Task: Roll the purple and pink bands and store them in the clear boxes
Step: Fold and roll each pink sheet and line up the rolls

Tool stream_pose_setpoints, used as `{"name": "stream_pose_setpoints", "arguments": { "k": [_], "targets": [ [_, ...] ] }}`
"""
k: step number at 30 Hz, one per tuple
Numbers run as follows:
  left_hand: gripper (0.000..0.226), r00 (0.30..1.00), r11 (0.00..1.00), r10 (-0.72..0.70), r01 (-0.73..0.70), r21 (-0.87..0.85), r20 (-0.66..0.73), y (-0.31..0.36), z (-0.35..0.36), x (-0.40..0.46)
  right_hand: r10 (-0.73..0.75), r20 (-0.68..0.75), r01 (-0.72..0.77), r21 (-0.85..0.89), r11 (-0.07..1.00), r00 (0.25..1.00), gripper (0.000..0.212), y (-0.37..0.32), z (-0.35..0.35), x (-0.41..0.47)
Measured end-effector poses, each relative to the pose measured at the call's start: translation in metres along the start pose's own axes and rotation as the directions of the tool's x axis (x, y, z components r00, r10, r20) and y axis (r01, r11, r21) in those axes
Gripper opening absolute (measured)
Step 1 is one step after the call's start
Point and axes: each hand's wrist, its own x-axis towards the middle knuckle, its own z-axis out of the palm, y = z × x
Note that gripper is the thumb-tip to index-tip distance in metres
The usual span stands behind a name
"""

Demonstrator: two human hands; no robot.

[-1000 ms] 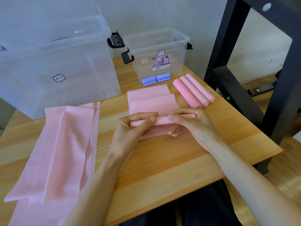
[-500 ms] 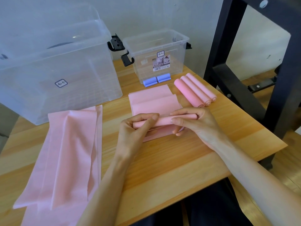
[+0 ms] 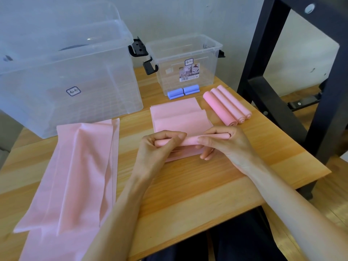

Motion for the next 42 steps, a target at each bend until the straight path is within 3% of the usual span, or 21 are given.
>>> {"name": "stream_pose_setpoints", "arguments": {
  "k": [3, 10, 16, 23, 32, 42],
  "targets": [
    [0.017, 0.999, 0.999, -0.015, 0.016, -0.03, 0.04, 0.0023, -0.0003, -0.0014, 0.012, -0.022, -0.011, 0.011, 1.0, 1.0, 0.022, -0.0001, 0.0, 0.0004],
    [0.012, 1.0, 1.0, -0.007, 0.007, -0.002, -0.014, 0.0009, -0.0003, -0.0002, -0.003, 0.009, 0.003, 0.006, 1.0, 1.0, 0.033, 0.0007, 0.0003, 0.0008],
    [0.028, 0.989, 0.988, -0.086, 0.101, -0.116, 0.124, 0.0032, -0.0038, -0.001, -0.005, -0.012, 0.006, 0.008, 1.0, 1.0, 0.022, 0.0004, -0.0002, -0.0008],
    [0.025, 0.994, 0.992, -0.064, 0.073, -0.103, 0.085, -0.0012, -0.0018, -0.0009, 0.006, 0.035, -0.005, -0.017, 1.0, 0.999, 0.048, -0.0005, 0.0013, -0.0012],
    [0.017, 0.999, 0.991, -0.045, 0.047, -0.128, 0.017, -0.0008, 0.0033, -0.0006, -0.061, -0.063, 0.065, 0.05, 0.997, 0.996, 0.038, 0.0006, 0.0043, -0.0013],
    [0.024, 0.997, 0.985, -0.069, 0.073, -0.159, 0.033, 0.0005, 0.0042, -0.0021, -0.058, -0.003, 0.058, 0.063, 0.996, 0.998, 0.034, 0.0042, 0.0046, -0.0018]
  ]
}}
